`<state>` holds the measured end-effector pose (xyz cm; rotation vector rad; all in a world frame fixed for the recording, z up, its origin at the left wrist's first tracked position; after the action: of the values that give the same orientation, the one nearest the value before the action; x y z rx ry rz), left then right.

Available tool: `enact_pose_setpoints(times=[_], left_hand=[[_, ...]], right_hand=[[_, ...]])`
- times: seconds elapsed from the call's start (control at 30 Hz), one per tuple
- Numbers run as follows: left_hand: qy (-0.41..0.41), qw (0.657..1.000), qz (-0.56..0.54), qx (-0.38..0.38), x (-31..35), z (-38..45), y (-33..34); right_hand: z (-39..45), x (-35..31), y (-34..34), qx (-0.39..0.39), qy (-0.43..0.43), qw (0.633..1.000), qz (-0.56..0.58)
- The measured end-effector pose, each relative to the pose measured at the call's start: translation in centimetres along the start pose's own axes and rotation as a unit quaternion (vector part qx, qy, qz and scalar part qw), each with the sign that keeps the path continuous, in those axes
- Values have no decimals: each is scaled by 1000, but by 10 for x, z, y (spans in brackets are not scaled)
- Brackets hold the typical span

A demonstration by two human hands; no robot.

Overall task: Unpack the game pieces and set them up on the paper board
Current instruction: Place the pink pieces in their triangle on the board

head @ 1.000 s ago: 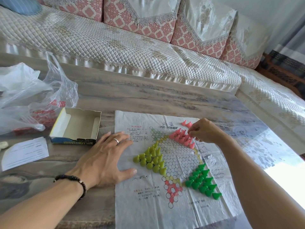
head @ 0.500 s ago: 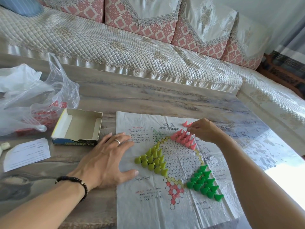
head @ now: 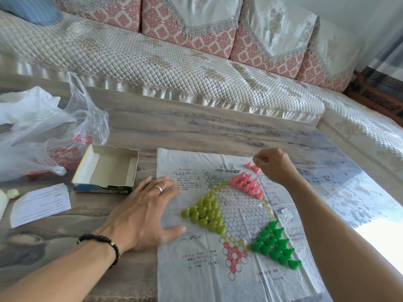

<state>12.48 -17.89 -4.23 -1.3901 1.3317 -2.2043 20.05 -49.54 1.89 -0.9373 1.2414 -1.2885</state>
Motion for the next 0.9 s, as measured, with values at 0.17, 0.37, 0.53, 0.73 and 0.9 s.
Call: enact_pose_setpoints(times=[0.17, 0.37, 0.53, 0.73, 0.9], left_hand=[[-1, 1000, 5, -1, 0, -1, 0], [1, 1000, 4, 1, 0, 0, 1], [7, 1000, -3, 8, 0, 1, 1], [5, 1000, 16, 0, 0, 0, 1], [3, 1000, 7, 0, 0, 0, 1]], right_hand=[[19, -2, 6, 19, 23, 997, -74], [22, -3, 23, -35, 24, 995, -92], [18, -6, 11, -31, 21, 997, -70], [5, -10, 2, -93, -18, 994, -62], [2, -11, 8, -115, -16, 991, -66]])
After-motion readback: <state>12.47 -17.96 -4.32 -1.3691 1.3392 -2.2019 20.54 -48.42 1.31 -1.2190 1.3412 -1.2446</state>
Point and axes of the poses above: each hand's wrist, its own z-axis towards the middle knuckle, its own y-axis out of the palm, x = y × z, the point moved 6 cm from there along z, towards the middle knuckle, and after that the axes turned 15 degrees about -z, right-handed, at the moved point
